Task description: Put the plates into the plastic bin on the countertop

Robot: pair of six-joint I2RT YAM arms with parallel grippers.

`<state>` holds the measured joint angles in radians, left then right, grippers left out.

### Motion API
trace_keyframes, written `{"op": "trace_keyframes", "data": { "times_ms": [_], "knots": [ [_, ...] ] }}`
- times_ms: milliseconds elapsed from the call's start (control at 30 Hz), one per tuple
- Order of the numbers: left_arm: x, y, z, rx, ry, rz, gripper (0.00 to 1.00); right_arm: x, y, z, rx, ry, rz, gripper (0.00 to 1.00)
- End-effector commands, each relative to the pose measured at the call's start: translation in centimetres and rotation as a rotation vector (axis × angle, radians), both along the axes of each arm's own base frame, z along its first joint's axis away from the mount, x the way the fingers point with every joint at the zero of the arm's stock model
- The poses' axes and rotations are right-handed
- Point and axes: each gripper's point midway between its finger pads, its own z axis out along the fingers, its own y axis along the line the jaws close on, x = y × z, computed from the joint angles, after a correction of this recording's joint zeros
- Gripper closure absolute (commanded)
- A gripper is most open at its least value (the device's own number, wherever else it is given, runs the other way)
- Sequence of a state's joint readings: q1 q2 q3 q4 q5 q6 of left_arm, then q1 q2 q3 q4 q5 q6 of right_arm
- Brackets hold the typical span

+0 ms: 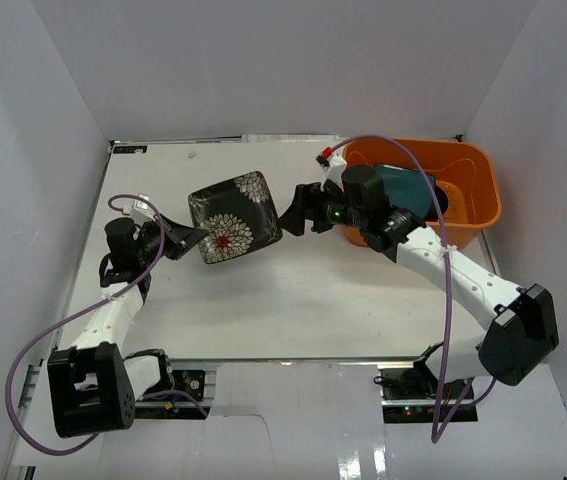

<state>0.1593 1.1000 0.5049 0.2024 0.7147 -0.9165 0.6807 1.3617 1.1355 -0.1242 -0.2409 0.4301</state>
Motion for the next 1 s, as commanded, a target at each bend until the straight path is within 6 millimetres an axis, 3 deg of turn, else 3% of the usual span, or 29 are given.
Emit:
{"op": "trace_keyframes", "data": {
  "times_ms": [0, 200, 267, 300, 333, 400, 500, 600, 633, 667, 700, 767, 800, 833, 867, 900, 967],
  "knots": [
    [-1.0, -2.9, 5.9, 0.027, -0.172, -0.14, 1.0, 1.0, 0.4, 1.7, -0.005, -0.063, 0.008, 0.1],
    [-2.6, -5.1, 8.4, 0.035, -0.227, -0.228, 1.0, 1.5, 0.9, -1.7, -0.025, 0.009, -0.01, 0.04],
    [-2.9, -5.4, 9.0, 0.037, -0.238, -0.239, 1.0, 1.2, 1.2, -1.8, -0.002, 0.025, -0.001, 0.23],
    [-2.9, -5.4, 9.2, 0.039, -0.245, -0.238, 1.0, 1.1, 1.2, -1.8, 0.005, 0.025, -0.002, 0.39],
    [-3.5, -6.3, 9.5, 0.039, -0.257, -0.273, 1.0, 1.2, 1.0, -1.6, 0.009, 0.023, -0.014, 0.71],
    [-3.8, -6.8, 9.7, 0.047, -0.27, -0.296, 0.88, 1.1, 0.6, -0.6, 0.031, 0.005, -0.042, 0.91],
    [-4.4, -7.1, 10.1, 0.064, -0.292, -0.316, 0.75, 1.5, -0.3, 1.5, 0.067, -0.035, -0.096, 0.92],
    [-5.1, -7.6, 11.3, 0.074, -0.335, -0.343, 0.51, 1.7, -1.8, 4.4, 0.127, -0.065, -0.151, 0.92],
    [-5.5, -7.9, 11.3, 0.072, -0.331, -0.371, 0.3, 2.2, -3.5, 6.1, 0.162, -0.093, -0.191, 0.92],
    [-5.8, -8.2, 11.7, 0.085, -0.348, -0.393, 0.16, 2.6, -4.5, 6.9, 0.182, -0.102, -0.215, 0.92],
    [-6.1, -8.3, 11.6, 0.092, -0.348, -0.401, 0.02, 3.9, -6.9, 7.8, 0.208, -0.109, -0.279, 0.92],
    [-6.7, -8.6, 11.4, 0.099, -0.354, -0.411, 0.02, 4.2, -10.0, 9.9, 0.262, -0.132, -0.311, 0.92],
    [-7.2, -8.6, 11.3, 0.109, -0.369, -0.411, 0.02, 5.3, -13.2, 10.5, 0.285, -0.133, -0.363, 0.92],
    [-7.2, -8.6, 11.2, 0.117, -0.377, -0.406, 0.02, 5.2, -15.0, 11.6, 0.305, -0.156, -0.383, 0.92],
    [-7.5, -8.7, 10.7, 0.122, -0.357, -0.416, 0.02, 5.7, -16.9, 11.9, 0.313, -0.161, -0.418, 0.92],
    [-7.7, -8.7, 10.2, 0.141, -0.352, -0.426, 0.02, 6.6, -20.5, 12.0, 0.318, -0.164, -0.48, 0.92],
    [-8.0, -9.0, 9.7, 0.158, -0.35, -0.444, 0.02, 7.8, -24.1, 11.3, 0.313, -0.138, -0.548, 0.92]
  ]
}}
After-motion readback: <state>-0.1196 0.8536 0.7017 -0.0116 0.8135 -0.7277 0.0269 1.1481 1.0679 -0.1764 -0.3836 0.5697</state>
